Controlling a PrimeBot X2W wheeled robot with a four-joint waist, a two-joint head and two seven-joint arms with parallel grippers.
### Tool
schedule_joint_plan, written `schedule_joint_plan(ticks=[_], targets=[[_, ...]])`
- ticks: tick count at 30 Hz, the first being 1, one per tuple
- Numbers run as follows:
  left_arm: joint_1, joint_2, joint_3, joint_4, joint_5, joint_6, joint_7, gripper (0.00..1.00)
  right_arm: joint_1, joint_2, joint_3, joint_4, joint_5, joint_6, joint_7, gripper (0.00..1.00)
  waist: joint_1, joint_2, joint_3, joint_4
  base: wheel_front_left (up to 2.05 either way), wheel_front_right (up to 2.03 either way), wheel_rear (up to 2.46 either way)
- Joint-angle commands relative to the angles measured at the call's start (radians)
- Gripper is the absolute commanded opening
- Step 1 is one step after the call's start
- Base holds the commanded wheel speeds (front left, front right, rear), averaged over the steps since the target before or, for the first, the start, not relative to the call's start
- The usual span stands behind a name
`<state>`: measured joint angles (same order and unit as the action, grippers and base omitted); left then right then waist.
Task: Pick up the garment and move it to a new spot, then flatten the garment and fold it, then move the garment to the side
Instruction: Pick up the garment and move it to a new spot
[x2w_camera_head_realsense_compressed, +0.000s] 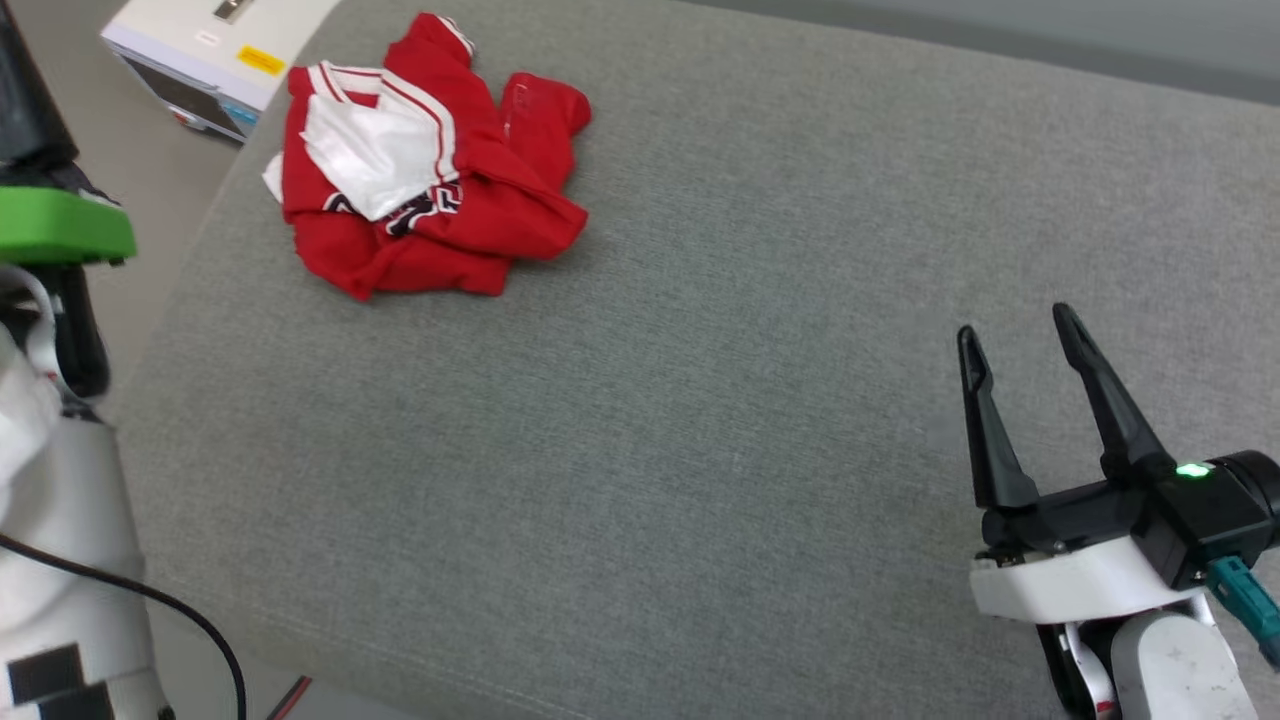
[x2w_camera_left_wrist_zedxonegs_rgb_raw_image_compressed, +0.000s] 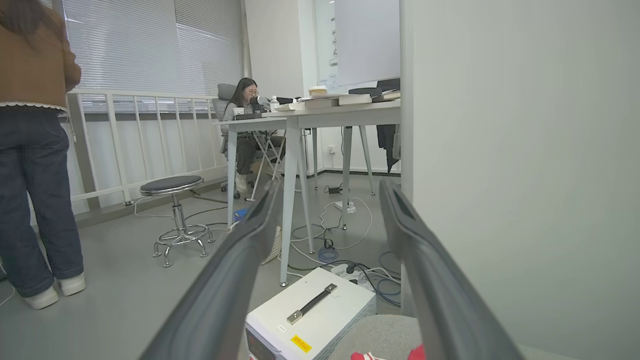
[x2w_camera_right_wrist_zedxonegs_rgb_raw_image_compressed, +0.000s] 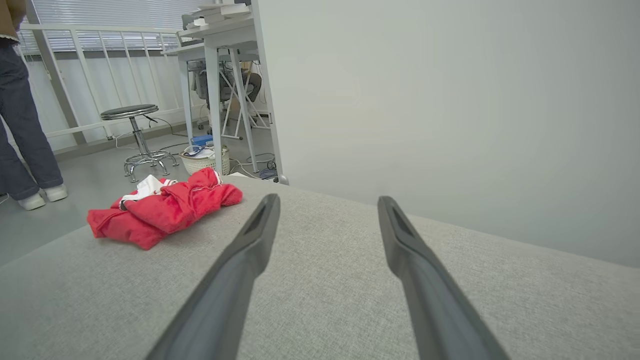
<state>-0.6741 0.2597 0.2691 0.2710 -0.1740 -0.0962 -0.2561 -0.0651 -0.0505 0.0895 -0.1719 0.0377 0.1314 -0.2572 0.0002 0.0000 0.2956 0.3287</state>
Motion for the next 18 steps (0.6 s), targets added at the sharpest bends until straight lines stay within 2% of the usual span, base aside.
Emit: schedule_joint_plan(ticks=[1, 5, 8, 10, 15, 18], targets=[[-0.043, 0.022, -0.002, 0.036, -0.015, -0.011, -0.006, 1.0, -0.025, -0.008, -0.005, -0.012, -0.006, -0.001, -0.005, 1.0, -0.0002, 0.0, 0.118, -0.101, 0.0, 0.0, 0.0], [-0.157, 0.08, -0.039, 0.159, -0.086, -0.03, 0.036, 1.0, -0.052, -0.015, -0.012, -0.032, -0.01, -0.001, -0.005, 1.0, -0.0002, 0.0, 0.164, -0.123, 0.0, 0.0, 0.0], [-0.224, 0.129, -0.13, 0.233, -0.166, -0.034, 0.146, 1.0, -0.067, -0.018, -0.01, -0.045, -0.012, -0.001, -0.005, 1.0, -0.0002, 0.0, 0.188, -0.135, 0.0, 0.0, 0.0], [-0.255, 0.164, -0.2, 0.267, -0.245, -0.034, 0.236, 1.0, -0.074, -0.019, -0.007, -0.052, -0.015, -0.001, -0.005, 1.0, -0.0002, 0.0, 0.198, -0.142, 0.0, 0.0, 0.0], [-0.307, 0.24, -0.34, 0.341, -0.454, -0.034, 0.542, 1.0, -0.088, -0.022, -0.003, -0.063, -0.018, -0.001, -0.005, 1.0, -0.0002, 0.0, 0.218, -0.157, 0.0, 0.0, 0.0], [-0.324, 0.289, -0.41, 0.355, -0.514, -0.034, 0.665, 1.0, -0.096, -0.025, 0.0, -0.066, -0.02, -0.001, -0.005, 1.0, -0.0002, 0.0, 0.229, -0.167, 0.0, 0.0, 0.0]])
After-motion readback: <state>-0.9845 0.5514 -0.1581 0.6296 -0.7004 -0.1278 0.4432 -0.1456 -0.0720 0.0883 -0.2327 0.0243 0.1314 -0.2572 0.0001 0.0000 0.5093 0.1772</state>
